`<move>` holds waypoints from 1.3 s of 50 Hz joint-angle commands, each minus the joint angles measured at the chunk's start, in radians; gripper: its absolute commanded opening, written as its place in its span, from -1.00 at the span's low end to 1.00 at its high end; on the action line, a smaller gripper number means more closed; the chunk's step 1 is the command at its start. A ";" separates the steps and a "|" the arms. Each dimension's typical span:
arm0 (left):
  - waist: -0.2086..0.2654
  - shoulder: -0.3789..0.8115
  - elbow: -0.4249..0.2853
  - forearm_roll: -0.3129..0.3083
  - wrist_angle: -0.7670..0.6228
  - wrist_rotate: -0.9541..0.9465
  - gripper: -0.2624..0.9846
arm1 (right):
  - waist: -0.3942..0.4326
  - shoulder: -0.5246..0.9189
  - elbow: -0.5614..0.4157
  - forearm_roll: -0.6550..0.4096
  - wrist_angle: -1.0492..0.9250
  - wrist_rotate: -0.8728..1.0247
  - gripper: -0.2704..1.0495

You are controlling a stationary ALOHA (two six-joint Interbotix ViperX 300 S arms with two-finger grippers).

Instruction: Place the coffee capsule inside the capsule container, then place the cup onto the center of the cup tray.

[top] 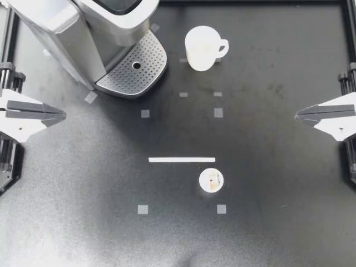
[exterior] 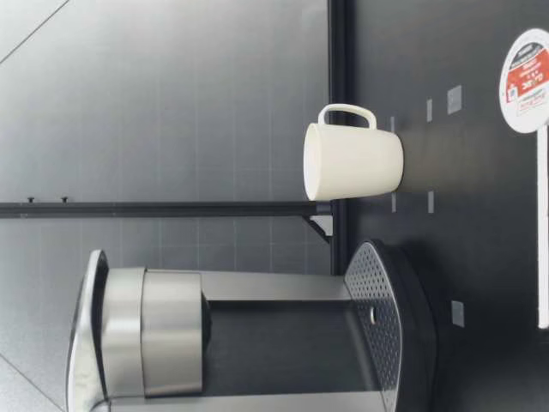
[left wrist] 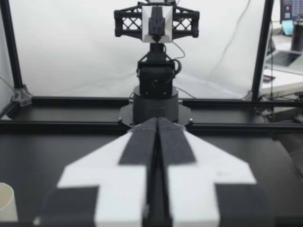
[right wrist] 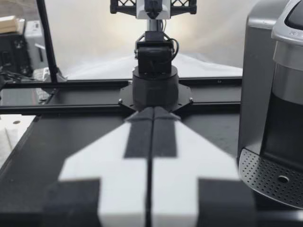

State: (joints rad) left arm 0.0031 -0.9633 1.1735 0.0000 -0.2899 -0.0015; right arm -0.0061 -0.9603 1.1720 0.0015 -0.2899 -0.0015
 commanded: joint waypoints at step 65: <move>0.012 0.003 -0.017 -0.002 -0.018 0.011 -0.36 | 0.126 0.607 -0.204 0.029 0.543 0.123 -0.17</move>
State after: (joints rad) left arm 0.0123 -0.9649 1.1704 -0.0015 -0.2976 0.0077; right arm 0.1120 -0.3636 1.0002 0.0276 0.2562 0.1227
